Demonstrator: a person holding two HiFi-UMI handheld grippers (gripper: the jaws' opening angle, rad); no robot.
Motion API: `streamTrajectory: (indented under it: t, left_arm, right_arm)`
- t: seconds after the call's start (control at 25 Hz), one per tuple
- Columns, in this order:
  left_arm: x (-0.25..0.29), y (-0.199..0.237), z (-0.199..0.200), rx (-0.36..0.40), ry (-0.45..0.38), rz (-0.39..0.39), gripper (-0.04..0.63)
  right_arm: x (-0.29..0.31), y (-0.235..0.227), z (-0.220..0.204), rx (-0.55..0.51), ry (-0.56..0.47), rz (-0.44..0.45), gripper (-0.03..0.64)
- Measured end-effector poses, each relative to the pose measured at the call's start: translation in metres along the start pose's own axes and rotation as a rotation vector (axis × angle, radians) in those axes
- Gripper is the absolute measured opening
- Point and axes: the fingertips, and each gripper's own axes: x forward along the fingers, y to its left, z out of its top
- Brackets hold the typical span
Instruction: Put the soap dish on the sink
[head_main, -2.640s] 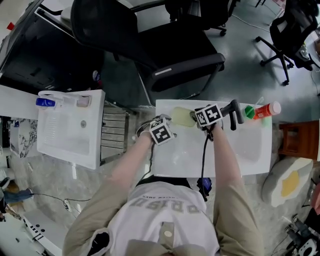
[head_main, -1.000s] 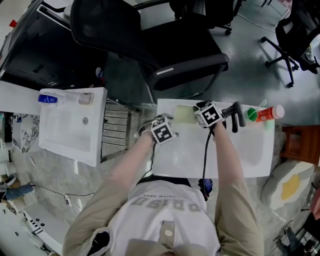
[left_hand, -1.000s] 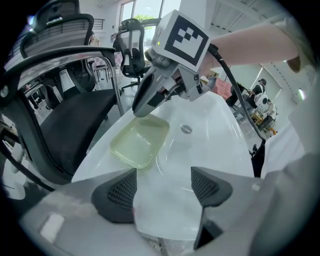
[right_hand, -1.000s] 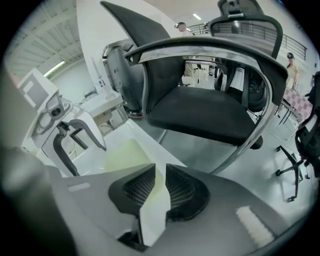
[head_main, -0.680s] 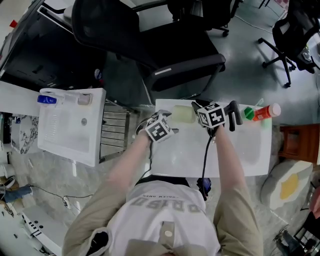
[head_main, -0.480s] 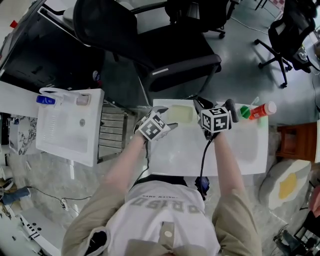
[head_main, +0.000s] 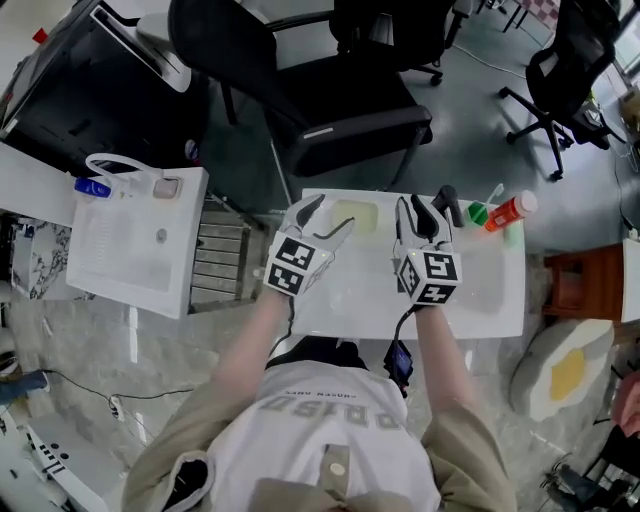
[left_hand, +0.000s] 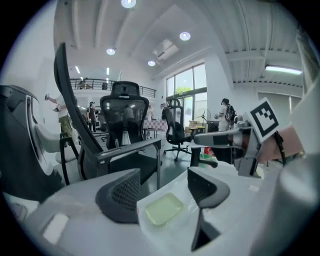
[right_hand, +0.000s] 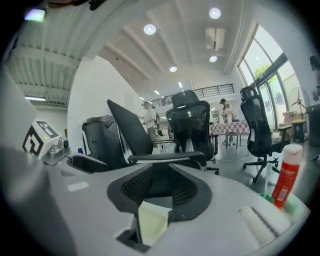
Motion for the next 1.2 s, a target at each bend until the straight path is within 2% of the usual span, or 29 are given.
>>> streamTrajectory:
  t: [0.2, 0.36, 0.52, 0.68, 0.88, 1.2]
  left_arm:
    - [-0.047, -0.016, 0.031, 0.028, -0.152, 0.114, 0.246]
    - [-0.088, -0.03, 0.056, 0.046, -0.257, 0.19, 0.173]
    - [-0.122, -0.042, 0.063, 0.051, -0.321, 0.269, 0.117]
    - [-0.147, -0.055, 0.065, 0.066, -0.358, 0.324, 0.066]
    - [-0.168, -0.066, 0.066, 0.076, -0.392, 0.361, 0.008]
    - [-0.179, -0.071, 0.06, 0.098, -0.395, 0.352, 0.008]
  right_arm:
    - [-0.053, 0.024, 0.033, -0.022, -0.148, -0.022, 0.097]
    - [-0.086, 0.04, 0.045, -0.062, -0.178, -0.029, 0.095]
    - [-0.116, 0.056, 0.052, -0.099, -0.201, -0.028, 0.058]
    - [-0.14, 0.07, 0.055, -0.125, -0.215, -0.011, 0.011]
    - [-0.16, 0.082, 0.06, -0.132, -0.24, 0.019, 0.006]
    - [-0.177, 0.091, 0.063, -0.144, -0.272, 0.018, 0.006]
